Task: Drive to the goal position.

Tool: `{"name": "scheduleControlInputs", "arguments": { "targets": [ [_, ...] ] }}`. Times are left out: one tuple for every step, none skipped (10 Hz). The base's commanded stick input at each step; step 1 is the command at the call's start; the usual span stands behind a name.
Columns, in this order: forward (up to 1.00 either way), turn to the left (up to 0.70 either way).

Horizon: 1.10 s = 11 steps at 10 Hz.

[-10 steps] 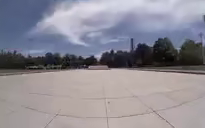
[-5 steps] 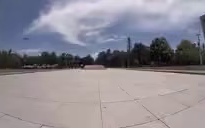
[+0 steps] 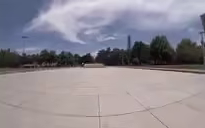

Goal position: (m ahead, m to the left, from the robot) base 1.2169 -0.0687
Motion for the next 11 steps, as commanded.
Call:
{"name": "scheduleControlInputs", "arguments": {
  "targets": [
    [1.0, 0.0],
    [1.0, 0.0],
    [1.0, 0.0],
    [1.0, 0.0],
    [1.0, 0.0],
    [1.0, 0.0],
    [1.0, 0.0],
    [1.0, 0.0],
    [1.0, 0.0],
    [1.0, 0.0],
    [1.0, 0.0]
  ]
}}
